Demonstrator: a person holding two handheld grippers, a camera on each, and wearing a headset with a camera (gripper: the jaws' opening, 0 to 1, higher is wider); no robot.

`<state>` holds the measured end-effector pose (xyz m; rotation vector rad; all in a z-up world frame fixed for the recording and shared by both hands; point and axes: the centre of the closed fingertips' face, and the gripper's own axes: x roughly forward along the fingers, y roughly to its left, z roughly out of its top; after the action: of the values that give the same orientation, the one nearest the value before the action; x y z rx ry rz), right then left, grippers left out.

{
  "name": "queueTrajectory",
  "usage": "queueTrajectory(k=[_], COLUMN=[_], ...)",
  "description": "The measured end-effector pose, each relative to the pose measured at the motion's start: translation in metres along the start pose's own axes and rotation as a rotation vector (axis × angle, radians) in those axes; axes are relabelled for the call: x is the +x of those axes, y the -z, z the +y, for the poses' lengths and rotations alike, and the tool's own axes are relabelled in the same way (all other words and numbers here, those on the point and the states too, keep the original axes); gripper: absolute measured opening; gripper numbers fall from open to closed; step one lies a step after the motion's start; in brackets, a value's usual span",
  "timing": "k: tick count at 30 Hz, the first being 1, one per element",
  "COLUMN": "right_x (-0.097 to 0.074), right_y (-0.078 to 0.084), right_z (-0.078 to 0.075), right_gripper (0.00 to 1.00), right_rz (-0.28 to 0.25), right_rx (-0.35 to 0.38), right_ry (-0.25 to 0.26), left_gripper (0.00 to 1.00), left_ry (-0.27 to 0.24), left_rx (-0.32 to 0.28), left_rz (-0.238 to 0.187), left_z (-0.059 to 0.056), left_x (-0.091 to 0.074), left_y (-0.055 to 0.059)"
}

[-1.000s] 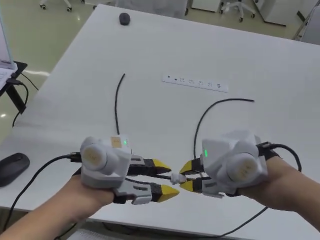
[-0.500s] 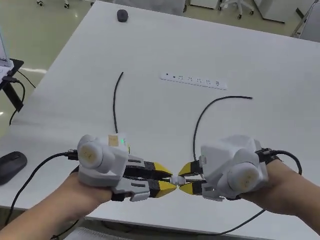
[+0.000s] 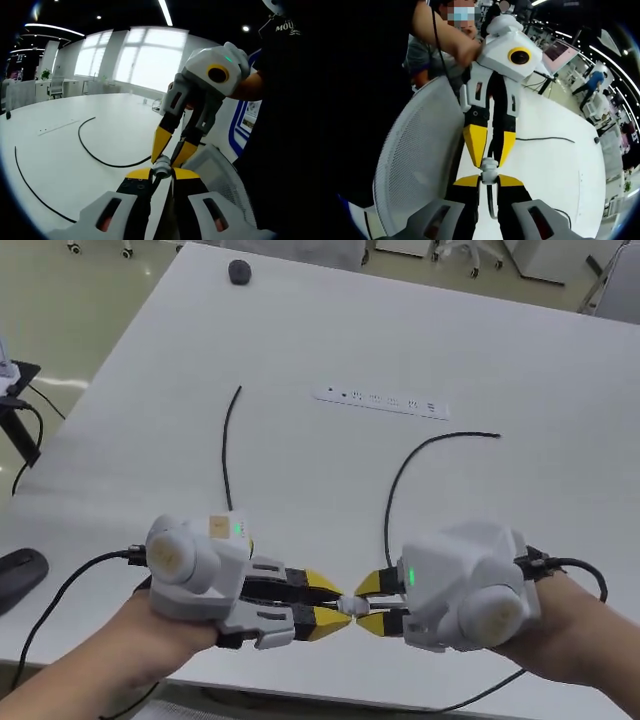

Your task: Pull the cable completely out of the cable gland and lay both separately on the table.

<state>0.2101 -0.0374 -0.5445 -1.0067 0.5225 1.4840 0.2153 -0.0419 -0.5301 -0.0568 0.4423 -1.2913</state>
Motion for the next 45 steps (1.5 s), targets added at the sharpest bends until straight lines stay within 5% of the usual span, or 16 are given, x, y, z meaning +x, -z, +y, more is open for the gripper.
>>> queueTrajectory(k=[8, 14, 23, 28, 31, 35, 36, 38, 45], right_x=[-0.009, -0.02, -0.046, -0.058, -0.057, -0.05, -0.054, -0.055, -0.053], right_y=[-0.006, -0.015, -0.018, -0.027, -0.026, -0.021, -0.026, -0.027, -0.028], right_z=[-0.006, -0.012, -0.03, -0.028, -0.027, -0.025, -0.021, -0.018, -0.011], right_gripper=[0.08, 0.09, 0.14, 0.15, 0.17, 0.15, 0.15, 0.14, 0.09], right_rz=[-0.048, -0.129, -0.362, -0.522, -0.543, -0.573, -0.601, -0.611, -0.612], right_rx=[0.012, 0.097, 0.482, 0.796, 0.911, 0.989, 1.037, 1.067, 1.05], right_ry=[0.024, 0.008, -0.109, -0.359, -0.455, -0.567, -0.65, -0.722, -0.79], left_gripper=[0.15, 0.15, 0.15, 0.15, 0.15, 0.15, 0.15, 0.15, 0.15], left_ry=[-0.003, 0.006, 0.0, -0.011, -0.011, -0.005, 0.001, -0.001, -0.006], left_rx=[-0.002, 0.009, 0.035, 0.088, 0.118, 0.158, 0.168, 0.186, 0.2], left_rz=[0.0, -0.03, -0.071, -0.053, -0.046, -0.03, -0.023, -0.02, 0.01], left_z=[0.0, -0.002, -0.003, -0.004, -0.007, -0.01, -0.012, -0.014, -0.016], left_x=[-0.005, -0.011, -0.018, -0.018, -0.018, -0.016, -0.015, -0.013, -0.008], left_y=[-0.008, -0.022, -0.042, -0.047, -0.049, -0.049, -0.048, -0.049, -0.045])
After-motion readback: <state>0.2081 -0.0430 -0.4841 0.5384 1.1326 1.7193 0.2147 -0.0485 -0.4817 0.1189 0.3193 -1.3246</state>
